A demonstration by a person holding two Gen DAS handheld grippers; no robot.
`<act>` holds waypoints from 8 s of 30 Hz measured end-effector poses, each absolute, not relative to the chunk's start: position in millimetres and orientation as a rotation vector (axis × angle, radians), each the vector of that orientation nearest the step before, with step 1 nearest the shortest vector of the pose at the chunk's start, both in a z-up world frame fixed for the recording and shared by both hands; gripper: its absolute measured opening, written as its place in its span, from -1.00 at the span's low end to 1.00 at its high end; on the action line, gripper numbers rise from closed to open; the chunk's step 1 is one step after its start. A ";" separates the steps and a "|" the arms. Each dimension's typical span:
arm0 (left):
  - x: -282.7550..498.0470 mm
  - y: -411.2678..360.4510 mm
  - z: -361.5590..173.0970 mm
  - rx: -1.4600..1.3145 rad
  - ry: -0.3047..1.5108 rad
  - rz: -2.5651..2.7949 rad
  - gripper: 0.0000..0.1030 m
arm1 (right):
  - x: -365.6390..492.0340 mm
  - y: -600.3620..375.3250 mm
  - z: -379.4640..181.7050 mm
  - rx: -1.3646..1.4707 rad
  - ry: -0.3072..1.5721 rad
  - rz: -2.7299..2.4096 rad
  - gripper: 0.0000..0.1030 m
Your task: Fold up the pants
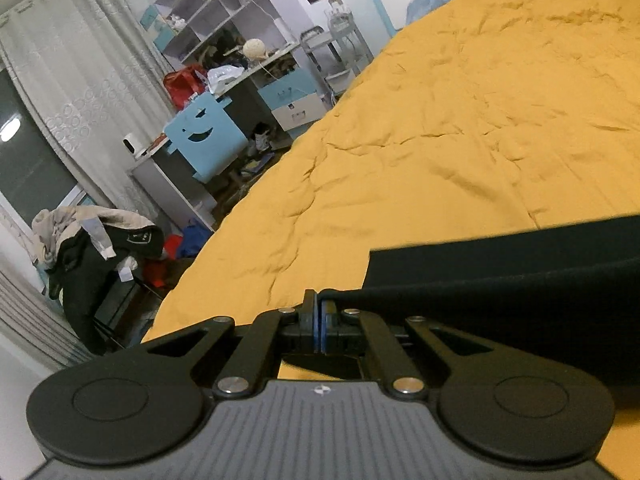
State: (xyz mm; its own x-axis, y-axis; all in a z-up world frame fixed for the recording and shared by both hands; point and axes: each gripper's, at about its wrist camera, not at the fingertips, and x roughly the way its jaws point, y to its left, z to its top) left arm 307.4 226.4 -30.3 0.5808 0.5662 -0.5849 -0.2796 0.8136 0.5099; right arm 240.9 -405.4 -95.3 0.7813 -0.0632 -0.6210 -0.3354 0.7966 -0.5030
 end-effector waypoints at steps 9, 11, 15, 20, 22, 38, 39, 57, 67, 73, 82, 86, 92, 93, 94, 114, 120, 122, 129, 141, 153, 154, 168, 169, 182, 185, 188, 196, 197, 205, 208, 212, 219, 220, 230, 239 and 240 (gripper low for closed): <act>394.5 217.8 -75.9 0.450 0.914 0.545 -0.98 | 351.4 -410.6 -143.0 -0.583 0.791 0.194 -1.00; 410.0 213.3 -86.6 0.487 0.940 0.548 -0.98 | 367.8 -412.8 -156.7 -0.565 0.817 0.202 -1.00; 430.9 206.9 -112.0 0.555 0.984 0.557 -0.98 | 389.0 -409.6 -180.5 -0.558 0.852 0.213 -1.00; 443.1 204.9 -132.1 0.596 1.020 0.561 -0.98 | 403.4 -408.9 -193.4 -0.544 0.864 0.220 -1.00; 445.8 205.1 -139.3 0.607 1.033 0.563 -0.98 | 405.2 -410.1 -195.6 -0.530 0.861 0.217 -1.00; 444.3 197.0 -145.0 0.620 1.023 0.551 -0.98 | 383.3 -495.1 -166.9 -0.228 0.842 0.107 -0.45; 443.9 196.0 -144.6 0.620 1.022 0.553 -0.98 | 381.8 -501.1 -168.3 -0.192 0.842 0.103 -0.45; 441.2 183.5 -140.4 0.678 1.043 0.594 -0.98 | 424.6 -560.0 -216.9 0.454 0.862 0.182 -0.94; 442.8 178.3 -138.0 0.672 1.006 0.595 -0.98 | 407.1 -554.6 -175.4 0.335 0.743 0.084 -1.00; 446.1 174.8 -146.1 0.700 1.002 0.592 -0.98 | 423.2 -539.7 -201.7 0.274 0.844 -0.025 -1.00; 432.5 181.3 -125.6 0.575 0.955 0.536 -0.45 | 352.3 -549.5 -155.3 0.323 0.834 -0.103 -0.26; 411.7 182.1 -106.0 0.474 0.922 0.512 -0.38 | 286.0 -552.7 -145.8 0.476 0.842 -0.183 0.00; 366.3 173.0 -81.1 0.292 0.911 0.423 -0.38 | 218.9 -560.0 -185.0 0.928 0.809 -0.242 0.01; 357.9 172.1 -77.5 0.259 0.912 0.407 -0.38 | 215.3 -560.8 -194.5 0.995 0.796 -0.246 0.00; 350.0 171.8 -74.3 0.227 0.915 0.395 -0.38 | 214.0 -561.6 -204.3 1.055 0.776 -0.247 -0.03; 274.4 247.8 -59.1 -0.216 0.851 0.353 -0.35 | 224.5 -553.4 -191.4 0.789 0.750 -0.238 -0.64; 287.8 284.4 -71.0 -0.231 0.797 0.381 -0.07 | 212.4 -498.4 -160.8 0.549 0.699 -0.144 -0.60; 296.3 293.5 -77.4 -0.232 0.789 0.384 0.02 | 219.0 -473.0 -158.0 0.487 0.690 -0.099 -0.60; 309.9 331.0 -115.2 -0.548 0.756 0.350 -0.16 | 241.6 -400.8 -169.7 0.407 0.736 -0.023 -0.60; 316.1 364.4 -148.9 -0.836 0.646 0.405 -1.00 | 241.3 -357.2 -178.9 0.315 0.779 -0.007 -0.60; 282.8 370.5 -136.5 -0.780 0.653 0.479 -0.66 | 228.9 -359.5 -173.6 0.313 0.781 -0.015 -0.60; 279.8 371.3 -135.3 -0.802 0.639 0.491 -0.46 | 227.6 -358.4 -171.6 0.305 0.784 -0.013 -0.59; 287.4 375.5 -152.5 -0.944 0.624 0.470 -0.04 | 186.1 -253.8 -164.3 0.245 0.888 0.115 -0.28; 286.8 375.7 -152.5 -0.946 0.623 0.469 -0.12 | 187.9 -246.9 -167.6 0.243 0.891 0.123 -0.28; 293.7 348.2 -121.4 -0.755 0.564 0.474 -0.93 | 194.4 -239.3 -175.8 0.244 0.935 0.131 -1.00; 292.0 315.4 -84.5 -0.613 0.507 0.422 -0.93 | 191.5 -244.7 -167.9 0.231 0.912 0.138 -0.85; 289.1 273.2 -49.3 -0.492 0.460 0.351 -0.93 | 188.1 -252.1 -161.4 0.210 0.884 0.130 -0.66; 289.5 114.2 17.3 -0.172 0.411 0.151 -0.93 | 172.8 -297.2 -153.0 0.312 0.844 0.122 -0.50; 291.6 96.6 19.0 -0.142 0.415 0.132 -0.93 | 170.3 -302.5 -152.5 0.326 0.838 0.120 -0.48; 293.1 -61.2 -15.8 0.237 0.442 -0.026 -0.93 | 155.3 -332.1 -149.6 0.371 0.804 0.141 -0.48; 281.9 -105.6 -58.3 0.377 0.504 -0.096 -0.93 | 152.3 -341.0 -154.0 0.396 0.809 0.139 -0.48; 260.5 -139.4 -124.9 0.549 0.605 -0.182 -0.93 | 149.7 -345.6 -158.5 0.416 0.816 0.151 -0.48; 248.0 -134.7 -165.6 0.630 0.741 -0.296 -0.89 | 153.4 -338.6 -161.6 0.415 0.833 0.196 -0.48; 250.3 -129.3 -164.7 0.597 0.772 -0.325 -0.86 | 155.3 -336.9 -162.0 0.417 0.836 0.202 -0.48; 275.3 -52.7 -128.0 0.089 0.863 -0.512 -0.52 | 190.3 -312.6 -161.8 0.511 0.862 0.346 -0.28; 288.0 15.8 -109.6 -0.048 0.800 -0.197 -0.46 | 286.9 -281.9 -196.2 0.821 0.962 0.452 0.01; 287.5 23.9 -109.4 -0.080 0.794 -0.182 -0.45 | 298.2 -278.4 -204.4 0.869 0.981 0.460 0.02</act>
State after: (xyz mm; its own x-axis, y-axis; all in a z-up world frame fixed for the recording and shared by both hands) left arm 287.5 23.9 -109.4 0.6863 -0.1925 -0.7013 0.1328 0.9813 -0.1394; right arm 298.2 -278.4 -204.4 0.5015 0.6878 -0.5248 0.0364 0.5893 0.8071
